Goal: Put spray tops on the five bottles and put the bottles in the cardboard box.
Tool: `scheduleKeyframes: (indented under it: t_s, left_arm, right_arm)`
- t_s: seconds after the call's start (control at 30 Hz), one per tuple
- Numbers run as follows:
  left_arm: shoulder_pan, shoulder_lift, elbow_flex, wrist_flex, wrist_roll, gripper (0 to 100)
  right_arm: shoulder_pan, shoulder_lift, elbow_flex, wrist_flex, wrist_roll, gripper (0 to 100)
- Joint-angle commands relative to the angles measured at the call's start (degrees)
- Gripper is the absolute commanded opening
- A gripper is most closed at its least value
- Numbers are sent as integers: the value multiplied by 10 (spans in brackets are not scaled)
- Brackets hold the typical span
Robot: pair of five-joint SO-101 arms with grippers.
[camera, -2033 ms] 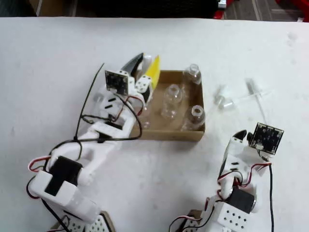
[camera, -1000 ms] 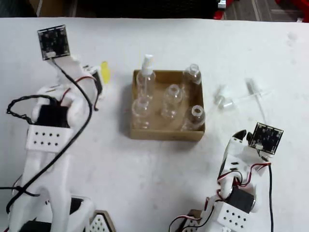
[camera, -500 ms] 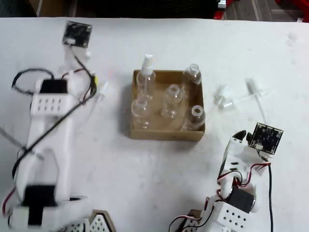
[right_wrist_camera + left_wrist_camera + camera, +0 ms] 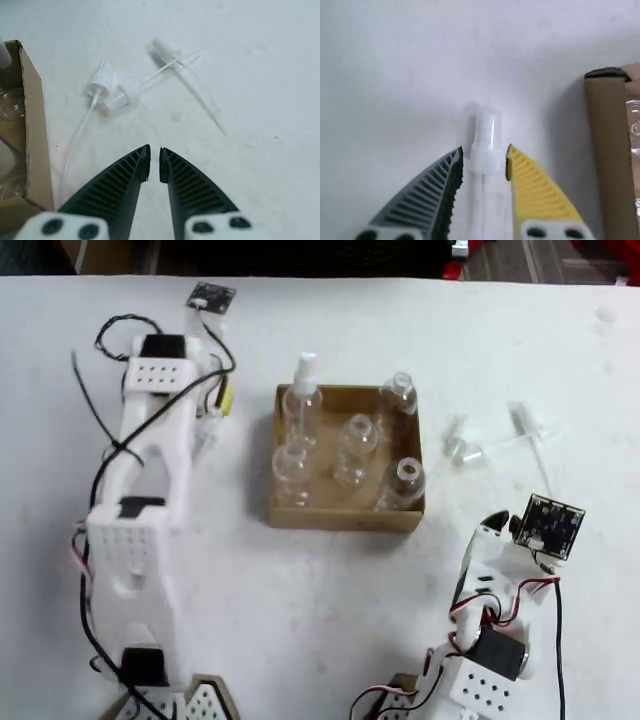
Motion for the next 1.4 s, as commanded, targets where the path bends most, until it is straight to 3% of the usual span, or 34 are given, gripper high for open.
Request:
scheduleKeyframes:
  t_s: [0.0, 0.27, 0.47, 0.63, 0.8, 1.07, 1.27, 1.37]
  left_arm:
    - [5, 104, -194, 62, -7, 163]
    - [6, 275, -452, 129, -6, 165]
    - [6, 362, -569, 167, -7, 164]
    - [7, 383, -582, 181, -7, 150]
    - [10, 382, -584, 207, -7, 24]
    - [11, 347, -584, 237, -1, 31]
    - [-6, 269, -578, 242, 137, 31]
    - [-5, 226, -548, 243, 143, 31]
  right_arm:
    - [4, -3, -4, -12, 2, 18]
    - [4, -3, -4, -12, 2, 18]
    - [4, -3, -4, -12, 2, 18]
    - [4, -3, -4, -12, 2, 18]
    - [4, -3, -4, -12, 2, 18]
    - [4, -3, -4, -12, 2, 18]
    - [4, -3, -4, -12, 2, 18]
    - [4, -3, -4, -12, 2, 18]
